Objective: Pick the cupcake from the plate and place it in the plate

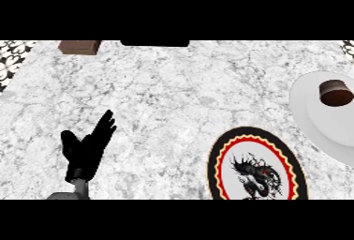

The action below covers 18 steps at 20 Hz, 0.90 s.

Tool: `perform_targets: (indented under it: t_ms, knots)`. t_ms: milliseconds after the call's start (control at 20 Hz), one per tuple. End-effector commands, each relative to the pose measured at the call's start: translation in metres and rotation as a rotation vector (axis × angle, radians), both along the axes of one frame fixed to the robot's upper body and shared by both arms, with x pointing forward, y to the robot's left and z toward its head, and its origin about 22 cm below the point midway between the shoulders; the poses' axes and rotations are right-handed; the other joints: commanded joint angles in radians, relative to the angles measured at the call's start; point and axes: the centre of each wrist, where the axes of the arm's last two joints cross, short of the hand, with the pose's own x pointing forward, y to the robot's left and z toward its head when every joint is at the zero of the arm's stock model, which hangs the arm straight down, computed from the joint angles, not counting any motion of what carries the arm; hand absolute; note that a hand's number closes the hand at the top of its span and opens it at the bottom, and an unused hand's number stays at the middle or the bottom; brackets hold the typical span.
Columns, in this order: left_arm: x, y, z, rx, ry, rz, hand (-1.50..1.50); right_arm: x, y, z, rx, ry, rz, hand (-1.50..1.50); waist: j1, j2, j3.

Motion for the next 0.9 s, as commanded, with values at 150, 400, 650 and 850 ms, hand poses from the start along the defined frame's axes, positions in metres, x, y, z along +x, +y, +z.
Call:
perform_targets:
  t_ms: [150,400,650,850]
  knots:
    - [-0.012,0.005,-0.01,-0.005,0.074,0.019,0.0,-0.069,-0.05,0.0,0.104,0.024,0.173,-1.5,-0.019,-0.002,-0.004]
    - [-0.002,0.006,-0.006,-0.009,0.071,0.008,0.0,-0.094,-0.058,-0.009,0.074,0.041,0.244,-1.5,-0.02,-0.001,-0.004]
    - [-0.003,0.019,0.006,0.001,0.049,0.016,0.0,-0.125,-0.079,0.005,-0.002,0.098,0.254,-1.5,-0.022,-0.005,-0.004]
    - [0.0,-0.006,0.0,-0.01,0.069,0.028,0.0,-0.137,-0.075,-0.011,-0.045,0.113,0.266,-1.5,-0.03,-0.006,-0.004]
